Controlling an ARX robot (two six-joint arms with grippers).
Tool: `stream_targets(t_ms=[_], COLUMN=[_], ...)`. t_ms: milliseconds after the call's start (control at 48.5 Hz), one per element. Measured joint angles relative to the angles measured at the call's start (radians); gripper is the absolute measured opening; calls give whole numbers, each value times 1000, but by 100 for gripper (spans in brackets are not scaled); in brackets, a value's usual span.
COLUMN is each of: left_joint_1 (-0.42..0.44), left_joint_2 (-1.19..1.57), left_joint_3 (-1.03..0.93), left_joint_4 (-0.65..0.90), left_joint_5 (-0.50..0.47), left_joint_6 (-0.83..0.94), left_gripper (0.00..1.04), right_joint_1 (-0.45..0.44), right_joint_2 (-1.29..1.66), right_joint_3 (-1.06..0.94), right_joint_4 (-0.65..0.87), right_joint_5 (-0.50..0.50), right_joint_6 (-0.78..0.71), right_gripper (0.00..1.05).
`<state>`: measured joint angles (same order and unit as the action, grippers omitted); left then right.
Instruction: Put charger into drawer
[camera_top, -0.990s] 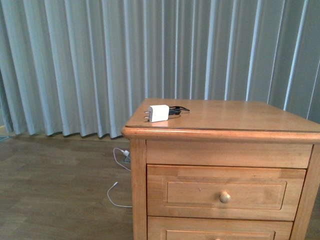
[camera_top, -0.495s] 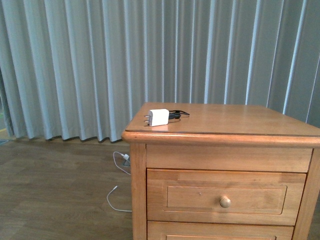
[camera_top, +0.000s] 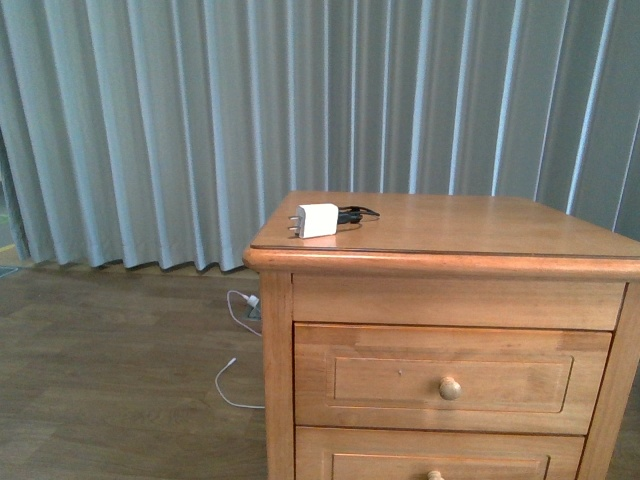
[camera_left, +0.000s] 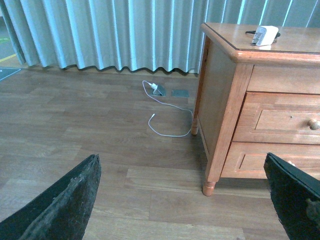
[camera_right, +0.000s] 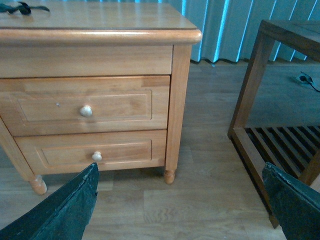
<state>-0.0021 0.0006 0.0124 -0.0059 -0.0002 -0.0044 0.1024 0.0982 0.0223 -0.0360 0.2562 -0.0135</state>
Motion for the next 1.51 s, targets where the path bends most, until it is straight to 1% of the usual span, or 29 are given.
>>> stream_targets(t_ms=[62,124,227,515,639,742,845,990,1340,1505], left_joint_1=[0,0,0,0,0,0,0,0,0,0], left_joint_2=[0,0,0,0,0,0,0,0,0,0], left_joint_3=[0,0,0,0,0,0,0,0,0,0], left_joint_4=[0,0,0,0,0,0,0,0,0,0], left_joint_5=[0,0,0,0,0,0,0,0,0,0], left_joint_6=[0,0,0,0,0,0,0,0,0,0], left_gripper=[99,99,99,99,99,99,99,99,99,99], right_joint_1=[36,67,120,158,191,218,239,249,277,254], right_joint_2=[64,147,393,967,1186,1310,1467,1621,1933,2076], right_joint_3=[23,45,79,199,296,357,441,534,793,940], right_joint_4=[16,63,227,601,700,761,818,858,883,885], right_joint_5=[11,7,3,-15,2,8,15,21,27,31], right_joint_6=[0,3,2,27,38,40,51,68,84,90], right_gripper=[97,97,97,97,97,97,97,97,97,97])
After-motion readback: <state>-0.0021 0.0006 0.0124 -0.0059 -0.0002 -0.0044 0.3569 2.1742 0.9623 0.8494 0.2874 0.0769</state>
